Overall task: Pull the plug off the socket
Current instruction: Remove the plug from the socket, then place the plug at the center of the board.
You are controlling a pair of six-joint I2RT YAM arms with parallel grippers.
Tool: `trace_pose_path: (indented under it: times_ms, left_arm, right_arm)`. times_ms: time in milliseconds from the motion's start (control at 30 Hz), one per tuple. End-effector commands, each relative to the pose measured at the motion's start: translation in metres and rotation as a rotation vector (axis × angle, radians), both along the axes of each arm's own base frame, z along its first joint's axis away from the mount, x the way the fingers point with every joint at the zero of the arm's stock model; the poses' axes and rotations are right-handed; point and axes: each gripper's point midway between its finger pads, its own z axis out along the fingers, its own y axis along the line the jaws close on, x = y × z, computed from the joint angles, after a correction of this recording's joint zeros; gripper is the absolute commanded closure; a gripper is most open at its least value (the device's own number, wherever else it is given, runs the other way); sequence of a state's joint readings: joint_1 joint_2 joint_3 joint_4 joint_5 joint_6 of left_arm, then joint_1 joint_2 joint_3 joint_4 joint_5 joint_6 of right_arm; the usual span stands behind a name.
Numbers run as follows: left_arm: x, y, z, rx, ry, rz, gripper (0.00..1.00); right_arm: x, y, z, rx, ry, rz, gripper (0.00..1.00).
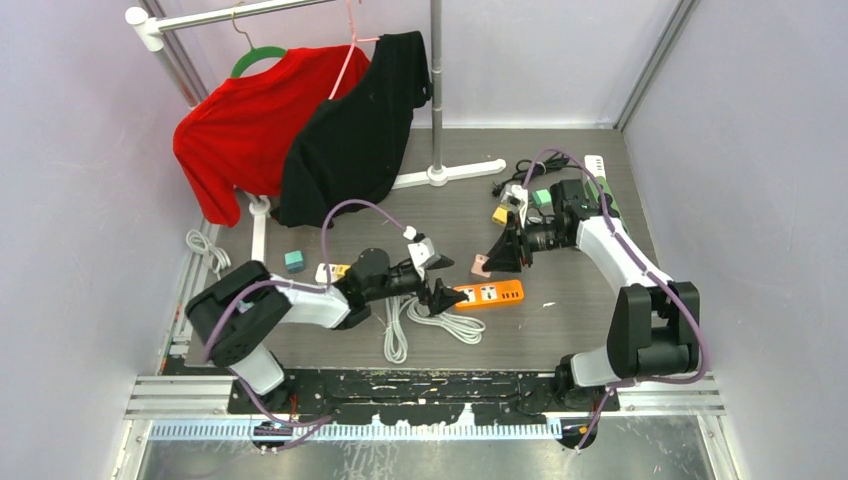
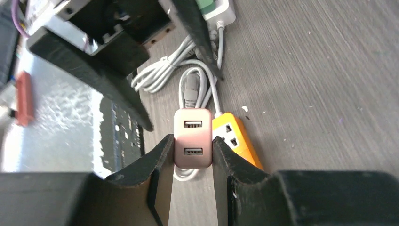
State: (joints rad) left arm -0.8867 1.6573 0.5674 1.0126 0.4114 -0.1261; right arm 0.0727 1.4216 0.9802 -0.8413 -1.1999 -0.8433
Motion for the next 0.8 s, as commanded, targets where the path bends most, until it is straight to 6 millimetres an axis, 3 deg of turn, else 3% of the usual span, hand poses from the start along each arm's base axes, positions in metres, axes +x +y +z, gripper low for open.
trace_pose_path:
  times_ms: [0, 100, 233, 433, 567, 667, 767]
  left_arm:
    - [-0.007, 0.015, 0.022, -0.034, 0.095, 0.050, 0.13]
    - [-0.012, 0.027, 0.034, -0.046, 0.176, 0.097, 0.13]
    - [-0.010, 0.049, 0.051, -0.084, 0.340, 0.227, 0.00]
    - [-0.007, 0.067, 0.062, -0.197, 0.601, 0.340, 0.00]
    - [0.007, 0.076, 0.053, -0.226, 0.760, 0.506, 0.01]
    - [0.009, 0.077, 0.039, -0.097, 0.831, 0.654, 0.01]
    - [0.005, 0.082, 0.027, 0.077, 0.771, 0.806, 0.01]
  right_arm:
    - [0.026, 0.005, 0.023, 0.051, 0.198, -0.149, 0.99]
    - [0.032, 0.007, 0.024, 0.055, 0.282, -0.187, 0.99]
    - [0.040, 0.008, 0.020, 0.055, 0.391, -0.233, 0.99]
    - [0.049, 0.012, 0.019, 0.086, 0.524, -0.307, 0.99]
    - [0.053, 0.014, 0.015, 0.095, 0.614, -0.338, 0.99]
    - [0.053, 0.014, 0.010, 0.094, 0.666, -0.344, 0.99]
    - [0.054, 0.015, 0.006, 0.090, 0.686, -0.343, 0.99]
